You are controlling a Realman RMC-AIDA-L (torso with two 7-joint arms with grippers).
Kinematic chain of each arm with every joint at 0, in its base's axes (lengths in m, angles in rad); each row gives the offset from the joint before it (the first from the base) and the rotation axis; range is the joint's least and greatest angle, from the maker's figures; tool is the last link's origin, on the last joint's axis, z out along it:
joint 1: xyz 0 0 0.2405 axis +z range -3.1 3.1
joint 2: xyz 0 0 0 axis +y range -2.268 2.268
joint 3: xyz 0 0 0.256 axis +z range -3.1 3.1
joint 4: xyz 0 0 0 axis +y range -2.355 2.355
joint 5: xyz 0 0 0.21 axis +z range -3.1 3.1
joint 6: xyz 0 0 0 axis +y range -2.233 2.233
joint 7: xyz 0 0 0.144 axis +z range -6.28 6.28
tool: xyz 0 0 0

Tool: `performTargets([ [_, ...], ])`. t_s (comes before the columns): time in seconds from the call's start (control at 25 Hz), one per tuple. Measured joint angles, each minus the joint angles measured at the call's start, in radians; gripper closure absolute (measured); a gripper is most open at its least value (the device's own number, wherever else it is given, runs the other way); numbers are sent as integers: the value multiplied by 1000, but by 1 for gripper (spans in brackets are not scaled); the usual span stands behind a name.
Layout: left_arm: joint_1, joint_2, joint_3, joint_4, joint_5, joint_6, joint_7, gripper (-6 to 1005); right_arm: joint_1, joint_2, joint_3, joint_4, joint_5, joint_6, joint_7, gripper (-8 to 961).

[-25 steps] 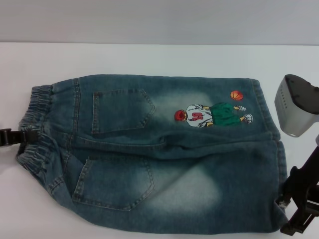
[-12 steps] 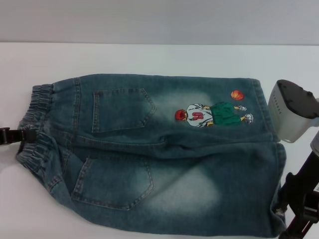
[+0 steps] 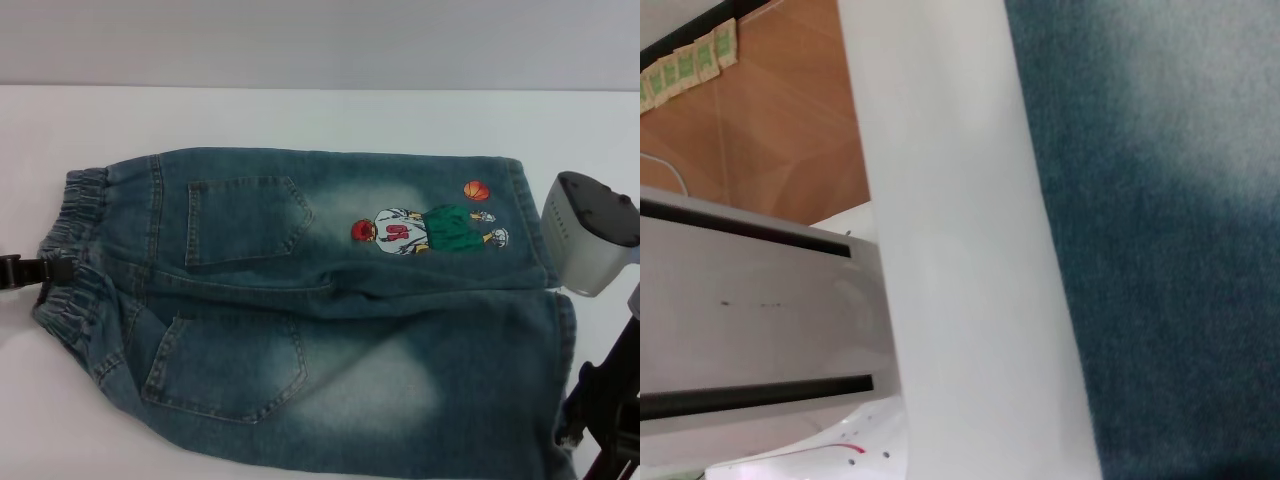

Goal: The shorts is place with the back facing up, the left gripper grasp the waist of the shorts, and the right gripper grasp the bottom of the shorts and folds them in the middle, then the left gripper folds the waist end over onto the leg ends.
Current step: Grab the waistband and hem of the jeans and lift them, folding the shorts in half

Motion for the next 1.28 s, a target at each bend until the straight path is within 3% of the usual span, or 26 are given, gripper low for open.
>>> performTargets([
  [1.28, 1, -6, 1, -4, 0, 9, 0, 964, -30, -1, -20, 0, -22, -2, 0, 249],
])
